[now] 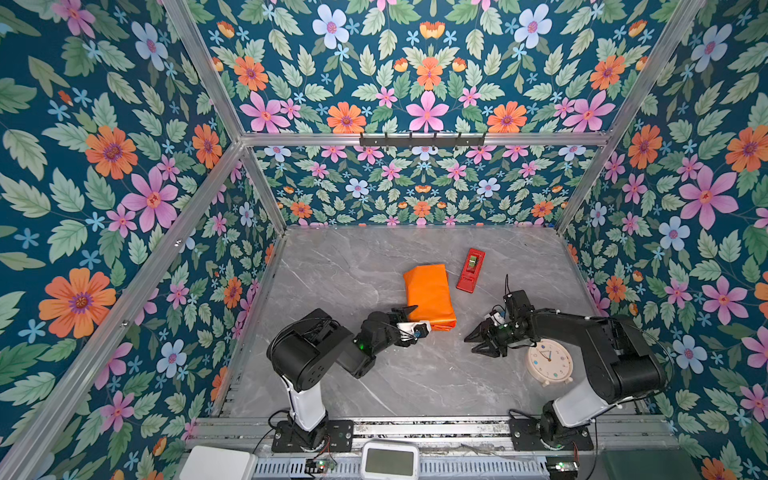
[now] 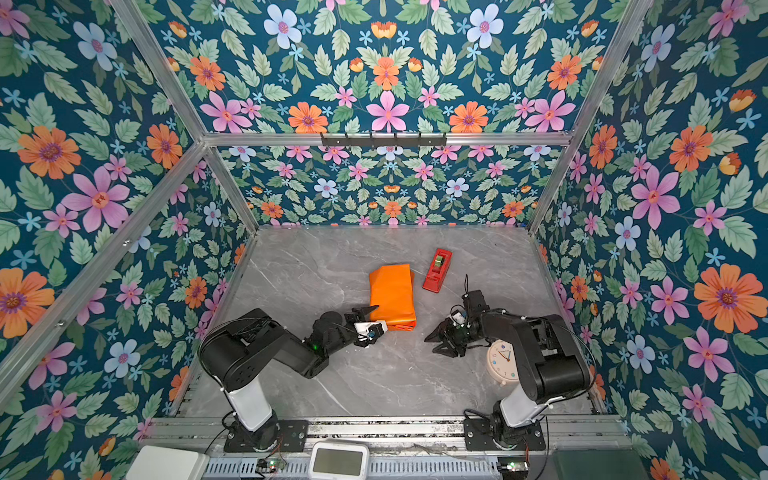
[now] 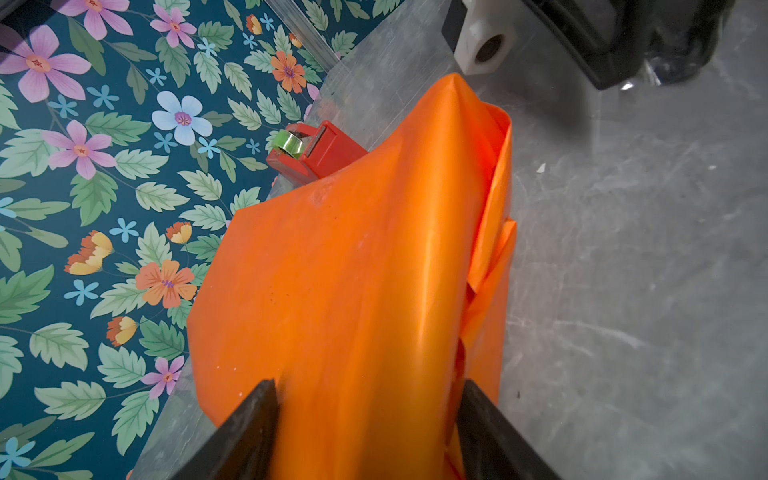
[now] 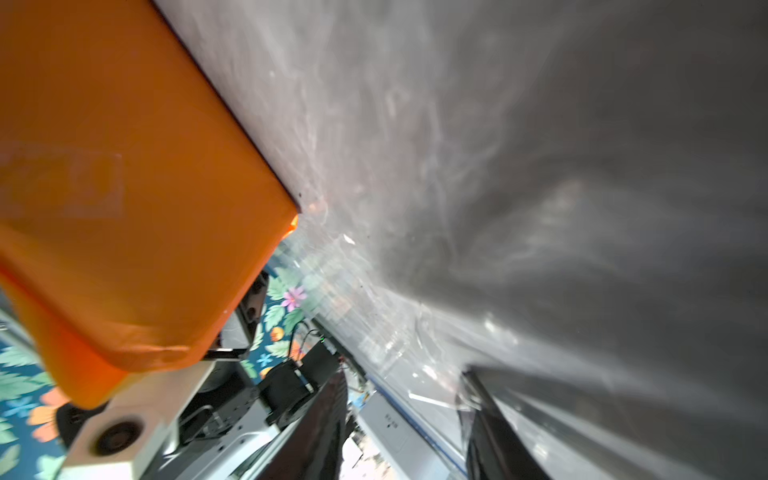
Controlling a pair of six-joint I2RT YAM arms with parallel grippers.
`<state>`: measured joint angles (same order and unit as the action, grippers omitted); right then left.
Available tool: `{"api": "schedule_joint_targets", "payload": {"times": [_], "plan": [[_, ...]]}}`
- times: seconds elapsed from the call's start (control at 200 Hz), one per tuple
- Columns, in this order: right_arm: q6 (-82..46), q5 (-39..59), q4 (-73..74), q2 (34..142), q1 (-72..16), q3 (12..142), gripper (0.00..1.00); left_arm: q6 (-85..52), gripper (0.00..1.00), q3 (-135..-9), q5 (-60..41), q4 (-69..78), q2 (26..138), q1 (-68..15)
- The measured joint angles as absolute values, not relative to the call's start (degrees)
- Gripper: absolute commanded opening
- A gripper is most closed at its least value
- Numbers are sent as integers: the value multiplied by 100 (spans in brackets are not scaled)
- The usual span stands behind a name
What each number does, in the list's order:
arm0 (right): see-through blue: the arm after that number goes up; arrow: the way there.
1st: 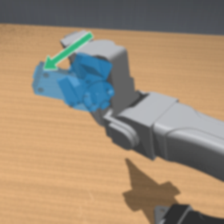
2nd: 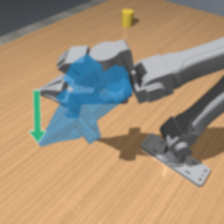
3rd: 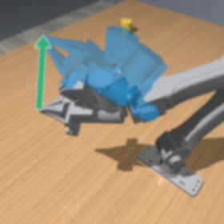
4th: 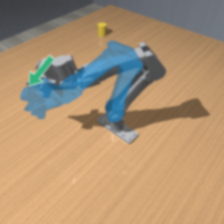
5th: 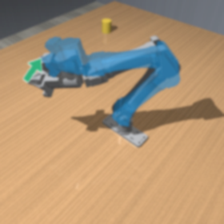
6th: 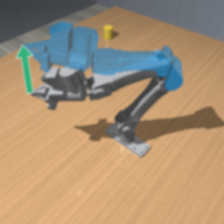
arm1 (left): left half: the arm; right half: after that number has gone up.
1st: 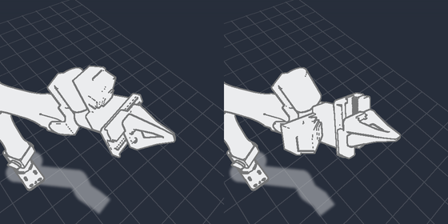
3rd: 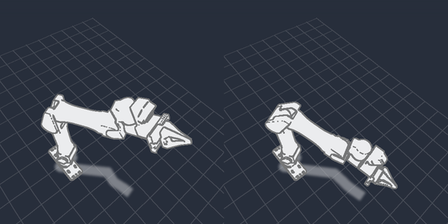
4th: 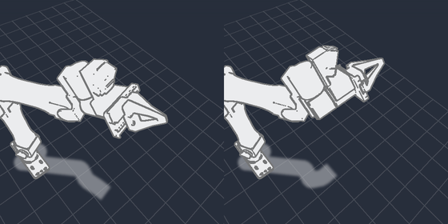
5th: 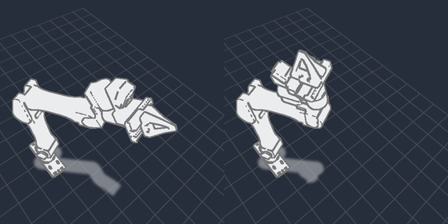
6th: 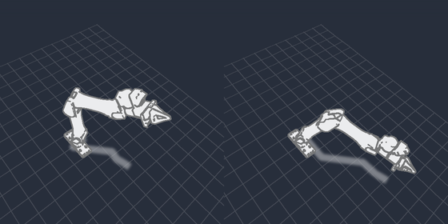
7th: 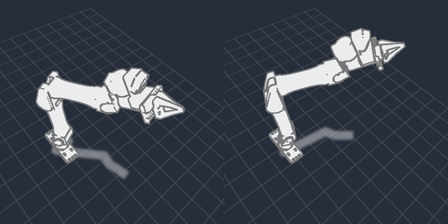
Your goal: Wrap the gift box in paper
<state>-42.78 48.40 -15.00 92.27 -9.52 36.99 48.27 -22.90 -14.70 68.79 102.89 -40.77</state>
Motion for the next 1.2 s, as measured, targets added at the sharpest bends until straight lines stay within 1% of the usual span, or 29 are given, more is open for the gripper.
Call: {"api": "schedule_joint_targets", "payload": {"times": [0.13,0.285,0.42,0.6,0.675,0.77,0.885,1.02,1.2], "plan": [[-4158,4742,-1712,9205,-827,3804,47,4827,69,-2290,-1468,6879,10289,-4080],[-3859,4246,-2132,8739,-821,3983,47,4829,69,-2294,-1466,6875,10289,-4080],[-3483,3962,-2536,8322,-1085,4204,46,4829,70,-2294,-1461,6875,10289,-4082],[-2939,3249,-2926,7826,-2171,4456,36,4829,69,-2294,-1459,6875,10289,-4084],[-2810,3089,-2906,7743,-2464,4515,28,4829,70,-2294,-1459,6873,10289,-4084],[-2794,3072,-2663,7852,-2711,4523,22,4829,69,-2298,-1459,6869,10289,-4084],[-2862,3044,-2185,8232,-3050,4563,14,4829,69,-2307,-1452,6855,10289,-4088],[-3041,2963,-1468,8733,-3468,4692,9,4829,69,-2311,-1452,6851,10289,-4088],[-3361,2655,-735,9244,-3719,4821,5,4829,69,-2311,-1452,6851,10289,-4088]]}}
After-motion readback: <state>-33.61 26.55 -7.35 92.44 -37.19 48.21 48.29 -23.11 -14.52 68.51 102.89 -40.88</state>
